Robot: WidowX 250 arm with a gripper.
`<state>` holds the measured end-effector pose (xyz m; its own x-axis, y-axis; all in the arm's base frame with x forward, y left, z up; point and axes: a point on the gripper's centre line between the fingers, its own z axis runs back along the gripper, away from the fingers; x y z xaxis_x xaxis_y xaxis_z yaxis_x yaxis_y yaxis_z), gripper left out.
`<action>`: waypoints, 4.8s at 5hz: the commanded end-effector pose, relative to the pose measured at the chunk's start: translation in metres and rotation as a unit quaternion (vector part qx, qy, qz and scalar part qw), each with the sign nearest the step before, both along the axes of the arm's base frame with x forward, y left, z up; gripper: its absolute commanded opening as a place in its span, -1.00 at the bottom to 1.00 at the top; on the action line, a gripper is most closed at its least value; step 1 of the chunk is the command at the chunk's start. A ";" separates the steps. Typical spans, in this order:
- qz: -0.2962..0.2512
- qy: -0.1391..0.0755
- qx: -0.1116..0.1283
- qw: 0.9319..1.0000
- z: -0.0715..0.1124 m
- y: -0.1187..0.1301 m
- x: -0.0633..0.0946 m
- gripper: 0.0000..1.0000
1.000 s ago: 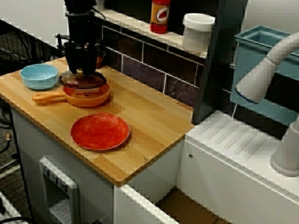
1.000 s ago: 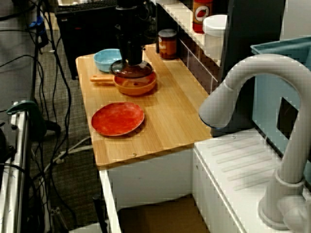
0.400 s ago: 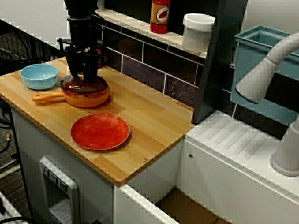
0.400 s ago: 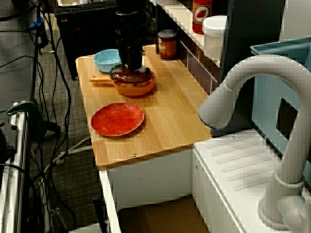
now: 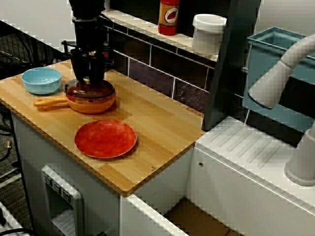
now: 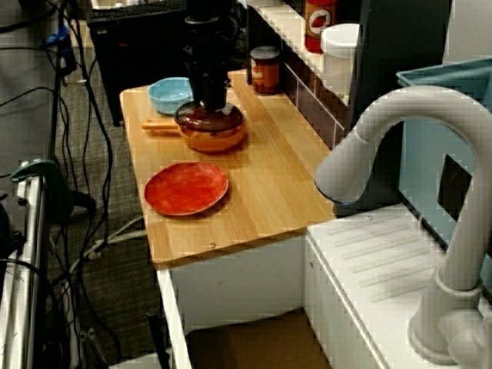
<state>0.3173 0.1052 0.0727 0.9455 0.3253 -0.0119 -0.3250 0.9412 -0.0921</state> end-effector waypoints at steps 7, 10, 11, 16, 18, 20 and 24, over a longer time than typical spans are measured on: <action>-0.009 -0.020 -0.002 1.000 0.027 0.004 -0.001 1.00; -0.042 -0.018 -0.002 0.999 0.037 -0.027 -0.031 1.00; -0.060 -0.020 0.000 0.998 0.039 -0.042 -0.047 1.00; -0.113 0.002 0.042 0.993 -0.002 -0.077 -0.088 1.00; -0.112 0.013 0.048 0.992 -0.017 -0.073 -0.090 1.00; -0.119 0.026 0.060 0.991 -0.026 -0.069 -0.097 1.00; -0.094 0.018 0.095 0.991 -0.019 -0.042 -0.094 1.00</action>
